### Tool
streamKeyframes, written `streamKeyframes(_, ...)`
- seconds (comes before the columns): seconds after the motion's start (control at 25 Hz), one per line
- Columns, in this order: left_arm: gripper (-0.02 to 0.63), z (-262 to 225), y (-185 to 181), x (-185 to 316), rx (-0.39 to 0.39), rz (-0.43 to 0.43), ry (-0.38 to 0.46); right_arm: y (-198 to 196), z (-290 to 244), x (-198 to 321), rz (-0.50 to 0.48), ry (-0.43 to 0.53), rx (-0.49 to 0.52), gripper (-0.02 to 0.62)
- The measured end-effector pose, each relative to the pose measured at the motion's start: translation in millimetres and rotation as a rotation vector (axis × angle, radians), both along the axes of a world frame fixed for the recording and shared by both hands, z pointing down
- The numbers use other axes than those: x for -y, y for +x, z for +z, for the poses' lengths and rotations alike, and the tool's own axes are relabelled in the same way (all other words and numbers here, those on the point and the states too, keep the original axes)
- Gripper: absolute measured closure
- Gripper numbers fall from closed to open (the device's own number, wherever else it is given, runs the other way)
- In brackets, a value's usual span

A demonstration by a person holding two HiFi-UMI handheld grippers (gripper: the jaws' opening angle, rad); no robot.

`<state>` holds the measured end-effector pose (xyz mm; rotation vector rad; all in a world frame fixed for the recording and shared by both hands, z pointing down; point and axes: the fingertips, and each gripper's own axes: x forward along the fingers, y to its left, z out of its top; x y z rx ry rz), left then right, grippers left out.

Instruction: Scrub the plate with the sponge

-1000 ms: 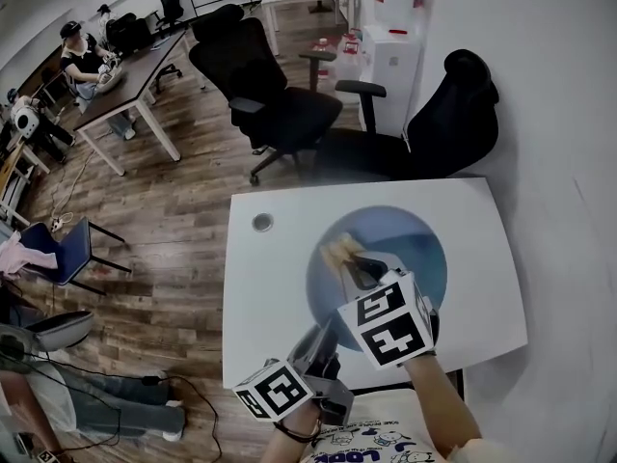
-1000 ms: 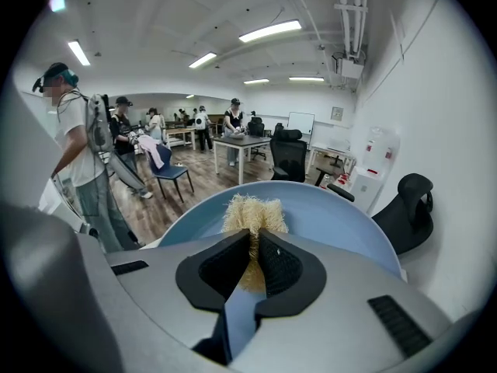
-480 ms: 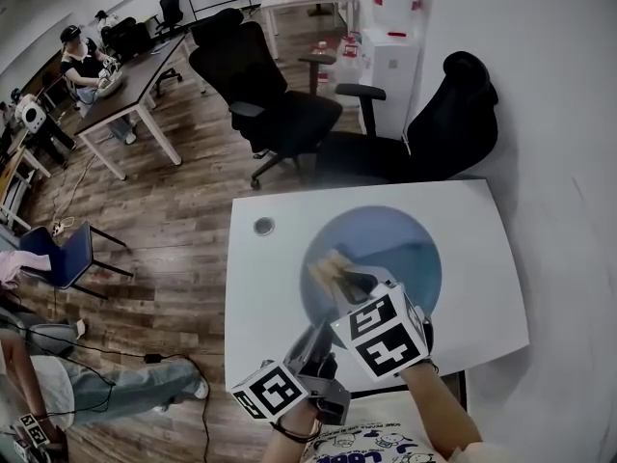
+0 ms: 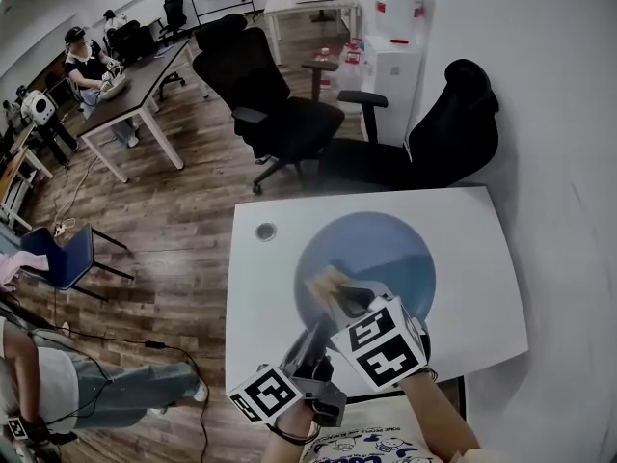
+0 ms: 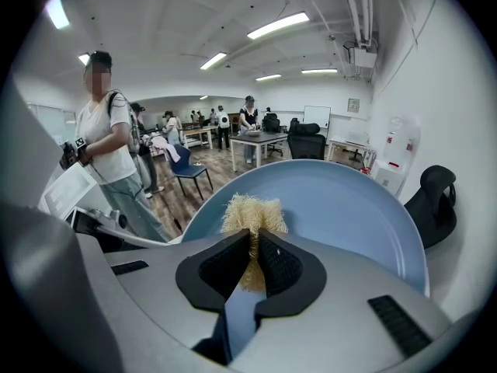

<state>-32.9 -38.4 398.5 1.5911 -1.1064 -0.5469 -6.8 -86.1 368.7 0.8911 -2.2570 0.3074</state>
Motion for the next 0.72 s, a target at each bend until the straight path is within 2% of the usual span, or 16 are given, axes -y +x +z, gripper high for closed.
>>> streamKeyframes(0.72,0.545,-5,-36,4,0.013,-0.079,0.016,-12,12,-28,-0.058,-0.058,0.023,0.551)
